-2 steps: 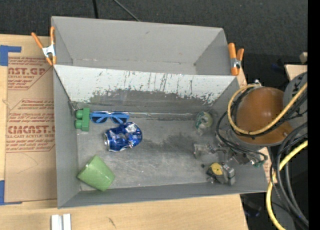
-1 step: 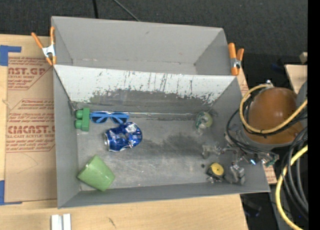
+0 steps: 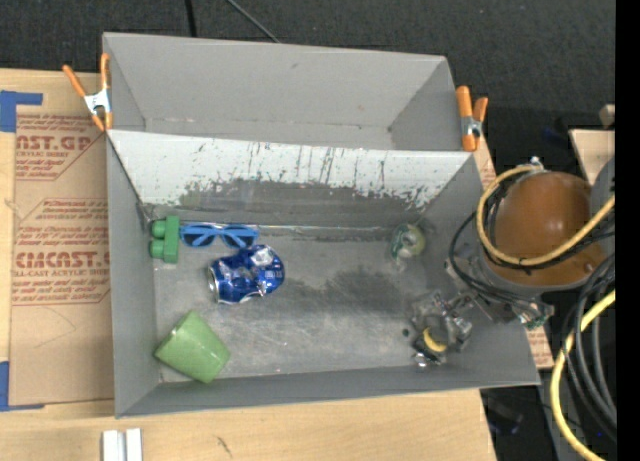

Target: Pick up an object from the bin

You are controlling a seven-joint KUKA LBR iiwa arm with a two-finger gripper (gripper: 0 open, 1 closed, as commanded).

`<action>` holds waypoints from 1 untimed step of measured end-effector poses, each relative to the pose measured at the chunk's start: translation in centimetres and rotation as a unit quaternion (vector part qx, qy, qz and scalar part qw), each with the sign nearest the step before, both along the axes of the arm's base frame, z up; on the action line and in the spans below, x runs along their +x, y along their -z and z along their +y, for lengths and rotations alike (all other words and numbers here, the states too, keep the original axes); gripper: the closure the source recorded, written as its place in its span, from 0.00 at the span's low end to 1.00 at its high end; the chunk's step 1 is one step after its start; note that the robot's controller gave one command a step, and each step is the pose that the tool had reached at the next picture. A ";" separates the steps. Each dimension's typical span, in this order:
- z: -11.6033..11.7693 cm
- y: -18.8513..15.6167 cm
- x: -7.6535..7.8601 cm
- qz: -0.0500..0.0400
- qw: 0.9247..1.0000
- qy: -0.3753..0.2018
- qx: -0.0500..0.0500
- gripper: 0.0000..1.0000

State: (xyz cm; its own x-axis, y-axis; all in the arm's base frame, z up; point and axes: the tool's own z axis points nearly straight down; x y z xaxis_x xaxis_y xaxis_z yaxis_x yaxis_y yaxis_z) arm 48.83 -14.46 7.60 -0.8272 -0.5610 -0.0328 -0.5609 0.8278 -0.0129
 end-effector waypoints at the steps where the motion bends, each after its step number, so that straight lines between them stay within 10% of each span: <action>1: -0.3 0.2 -0.5 0.010 1.000 0.001 -0.002 0.00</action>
Offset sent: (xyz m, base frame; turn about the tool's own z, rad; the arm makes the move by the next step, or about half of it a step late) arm 0.0000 0.0000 0.0000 0.0000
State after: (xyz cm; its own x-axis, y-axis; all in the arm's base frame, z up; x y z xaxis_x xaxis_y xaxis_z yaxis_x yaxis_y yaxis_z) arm 48.32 -14.76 7.38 -0.8283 -0.5602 -0.0146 -0.5601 0.8284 -0.0050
